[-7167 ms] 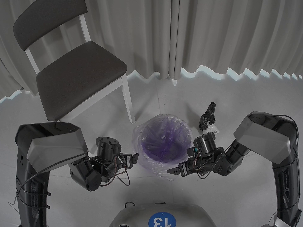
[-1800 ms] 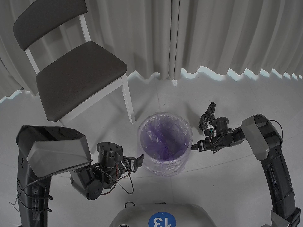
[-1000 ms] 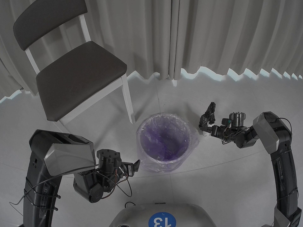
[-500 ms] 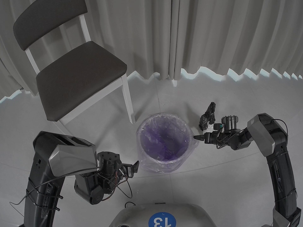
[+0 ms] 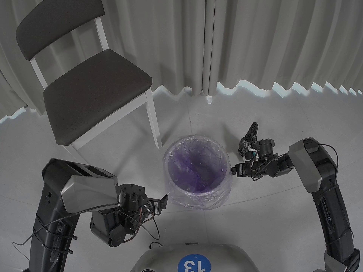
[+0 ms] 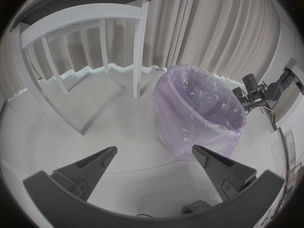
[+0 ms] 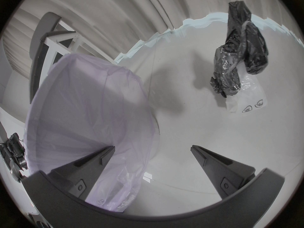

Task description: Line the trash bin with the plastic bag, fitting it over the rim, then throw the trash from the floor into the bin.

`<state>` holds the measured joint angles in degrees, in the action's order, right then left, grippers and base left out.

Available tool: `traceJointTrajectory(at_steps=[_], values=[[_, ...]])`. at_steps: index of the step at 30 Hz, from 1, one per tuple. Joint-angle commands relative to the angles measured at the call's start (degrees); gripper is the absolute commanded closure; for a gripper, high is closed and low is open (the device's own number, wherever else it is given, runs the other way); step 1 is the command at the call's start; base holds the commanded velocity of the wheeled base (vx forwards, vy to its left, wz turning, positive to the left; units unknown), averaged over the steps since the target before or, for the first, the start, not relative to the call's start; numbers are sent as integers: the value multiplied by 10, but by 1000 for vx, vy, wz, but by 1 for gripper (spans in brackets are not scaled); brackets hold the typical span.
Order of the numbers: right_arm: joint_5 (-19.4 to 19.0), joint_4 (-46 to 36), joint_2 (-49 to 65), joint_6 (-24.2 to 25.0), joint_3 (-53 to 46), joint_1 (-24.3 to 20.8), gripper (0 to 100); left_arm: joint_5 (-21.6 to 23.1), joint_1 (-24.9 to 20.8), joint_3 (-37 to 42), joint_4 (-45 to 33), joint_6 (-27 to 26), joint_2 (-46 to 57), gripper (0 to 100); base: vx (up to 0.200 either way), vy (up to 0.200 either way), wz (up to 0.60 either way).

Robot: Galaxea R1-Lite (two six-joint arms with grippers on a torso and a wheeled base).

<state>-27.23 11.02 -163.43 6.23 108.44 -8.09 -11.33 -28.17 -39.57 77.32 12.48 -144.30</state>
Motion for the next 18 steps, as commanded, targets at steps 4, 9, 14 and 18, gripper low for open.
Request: traceJointTrajectory(at_steps=[4, 9, 14, 18], values=[[45, -41, -54, -21, 62, 0, 0, 0, 0, 0, 1, 1, 1, 0, 0, 0, 0], [71, -40, -49, -14, 62, 10, 0, 0, 0, 2, 1, 1, 0, 0, 0, 0, 0], [85, -40, -47, 4, 62, 30, 0, 0, 0, 2, 2, 1, 0, 0, 0, 0, 0], [85, -39, -36, 30, 62, 41, 0, 0, 0, 2, 1, 1, -1, 0, 0, 0, 0]])
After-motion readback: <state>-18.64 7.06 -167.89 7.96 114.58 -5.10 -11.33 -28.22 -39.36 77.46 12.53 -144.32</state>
